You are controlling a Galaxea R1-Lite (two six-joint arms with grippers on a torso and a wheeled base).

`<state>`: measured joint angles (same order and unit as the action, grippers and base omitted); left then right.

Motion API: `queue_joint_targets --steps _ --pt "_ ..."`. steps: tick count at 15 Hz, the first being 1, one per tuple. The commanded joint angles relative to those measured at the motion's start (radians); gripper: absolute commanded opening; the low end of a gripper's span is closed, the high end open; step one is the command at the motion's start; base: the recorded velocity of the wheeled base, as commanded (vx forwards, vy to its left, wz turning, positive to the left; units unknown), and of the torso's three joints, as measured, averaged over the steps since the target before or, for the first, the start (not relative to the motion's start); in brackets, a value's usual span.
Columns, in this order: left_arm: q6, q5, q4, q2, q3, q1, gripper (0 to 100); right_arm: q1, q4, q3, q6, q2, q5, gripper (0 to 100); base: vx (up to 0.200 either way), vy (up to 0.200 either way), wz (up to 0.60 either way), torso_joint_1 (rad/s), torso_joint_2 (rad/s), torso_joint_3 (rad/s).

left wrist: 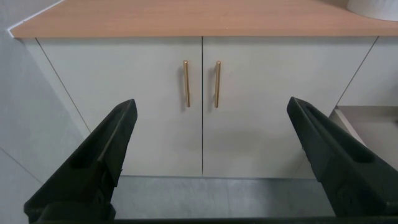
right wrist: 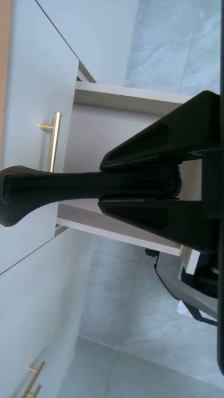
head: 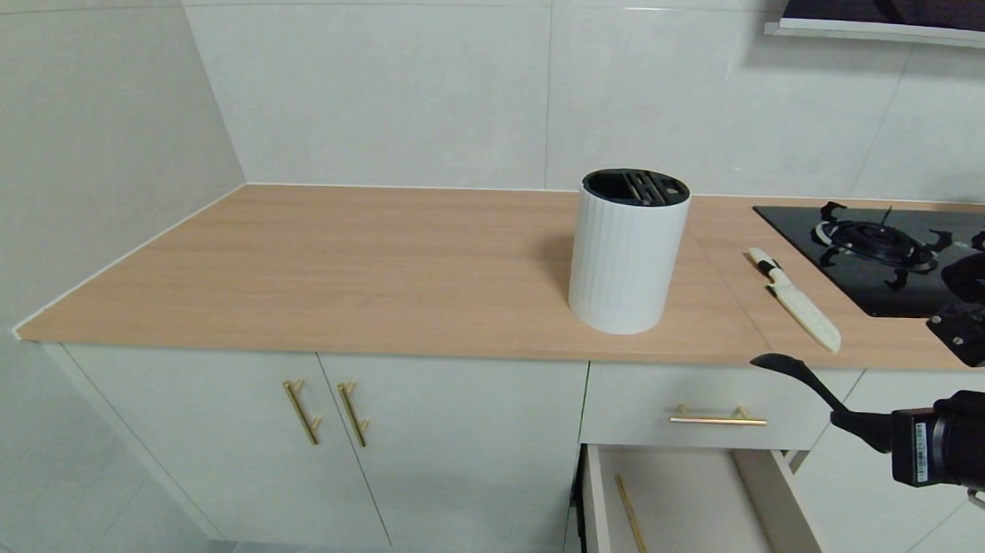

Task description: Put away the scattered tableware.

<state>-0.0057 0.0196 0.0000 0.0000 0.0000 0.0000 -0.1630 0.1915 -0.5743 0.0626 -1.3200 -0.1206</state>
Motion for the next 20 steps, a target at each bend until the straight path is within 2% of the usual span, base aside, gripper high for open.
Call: queue_joint_targets --steps 1,6,20 --pt "0.0 0.0 0.0 0.0 0.0 0.0 100 0.0 0.0 0.001 0.0 -0.025 -0.001 0 0.0 0.0 0.0 0.0 0.0 0.0" --pt "0.0 0.0 0.0 0.0 0.0 0.0 100 -0.001 0.009 0.005 -0.001 -0.027 -0.001 0 0.0 0.0 0.0 -0.119 0.28 0.154" --pt "0.0 0.0 0.0 0.0 0.0 0.0 100 -0.001 0.011 0.01 -0.001 -0.079 0.001 0 0.0 0.0 0.0 -0.185 0.48 0.291"
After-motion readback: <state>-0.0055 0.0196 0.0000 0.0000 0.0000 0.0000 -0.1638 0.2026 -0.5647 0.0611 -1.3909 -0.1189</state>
